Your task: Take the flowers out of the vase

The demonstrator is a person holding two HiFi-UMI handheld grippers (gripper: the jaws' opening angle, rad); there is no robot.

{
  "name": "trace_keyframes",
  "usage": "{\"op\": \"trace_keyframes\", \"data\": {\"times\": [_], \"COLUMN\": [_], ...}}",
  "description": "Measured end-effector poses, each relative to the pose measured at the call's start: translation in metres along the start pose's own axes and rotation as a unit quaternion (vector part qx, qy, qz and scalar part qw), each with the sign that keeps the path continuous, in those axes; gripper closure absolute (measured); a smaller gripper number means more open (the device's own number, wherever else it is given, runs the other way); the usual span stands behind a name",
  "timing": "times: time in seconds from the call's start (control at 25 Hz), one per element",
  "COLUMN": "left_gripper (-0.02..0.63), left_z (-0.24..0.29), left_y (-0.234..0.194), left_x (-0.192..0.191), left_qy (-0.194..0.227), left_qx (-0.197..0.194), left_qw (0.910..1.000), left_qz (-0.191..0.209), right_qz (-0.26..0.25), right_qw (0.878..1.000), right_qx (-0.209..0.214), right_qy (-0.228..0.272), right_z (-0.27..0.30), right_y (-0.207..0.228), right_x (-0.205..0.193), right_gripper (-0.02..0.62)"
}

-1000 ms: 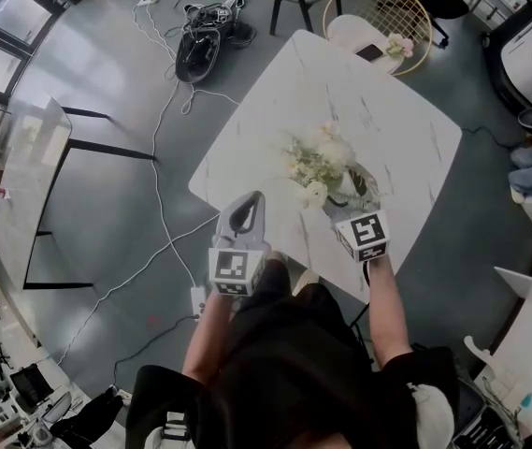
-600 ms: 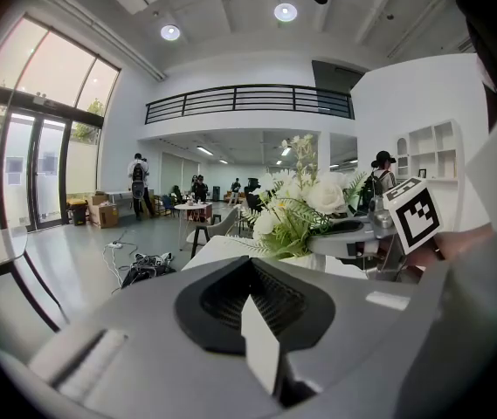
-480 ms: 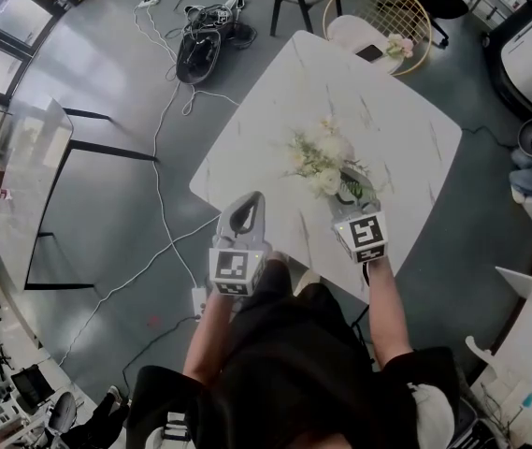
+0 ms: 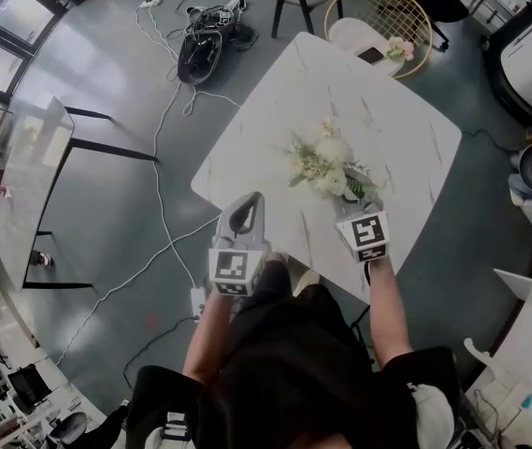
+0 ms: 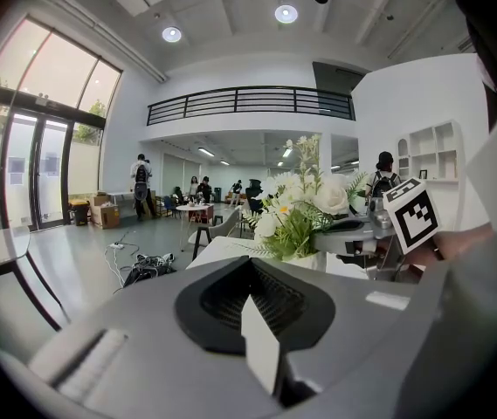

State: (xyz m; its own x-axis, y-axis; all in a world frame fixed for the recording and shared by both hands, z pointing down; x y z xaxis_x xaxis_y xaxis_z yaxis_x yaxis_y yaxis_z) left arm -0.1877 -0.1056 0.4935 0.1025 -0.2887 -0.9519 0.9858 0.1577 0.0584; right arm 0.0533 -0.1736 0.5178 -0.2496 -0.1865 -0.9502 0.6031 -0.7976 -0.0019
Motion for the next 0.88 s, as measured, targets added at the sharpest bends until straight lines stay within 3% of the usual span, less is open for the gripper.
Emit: {"op": "trace_keyframes", "data": {"times": [0.88], "left_gripper": [0.598], "left_z": [-0.014], "left_y": [-0.008], "left_x": [0.001], "left_qy": [0.012], "left_qx": [0.0], "left_qw": [0.9999], "left_qz": [-0.004], "right_qz": [-0.002], "right_qw": [0.999], "right_qx": [-0.025], "right_qy": [0.035], "right_z": [-0.009], "right_y": [-0.003], "right_x": [0.021], "right_gripper": [0.569]}}
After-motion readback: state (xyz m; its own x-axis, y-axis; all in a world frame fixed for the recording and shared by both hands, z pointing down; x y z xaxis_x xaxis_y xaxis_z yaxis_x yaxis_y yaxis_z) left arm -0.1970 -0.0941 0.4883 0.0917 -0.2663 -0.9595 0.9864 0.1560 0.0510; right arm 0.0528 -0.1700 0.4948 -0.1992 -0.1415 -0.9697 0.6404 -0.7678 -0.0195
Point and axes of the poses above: the fingertips, and each gripper's own axes: z forward along the fingers, y to its right, x out of its top, the point moved 10 cm from there along -z, backward along the fingers, and after that the axes turned 14 degrees about x, right-handed, at the moved point
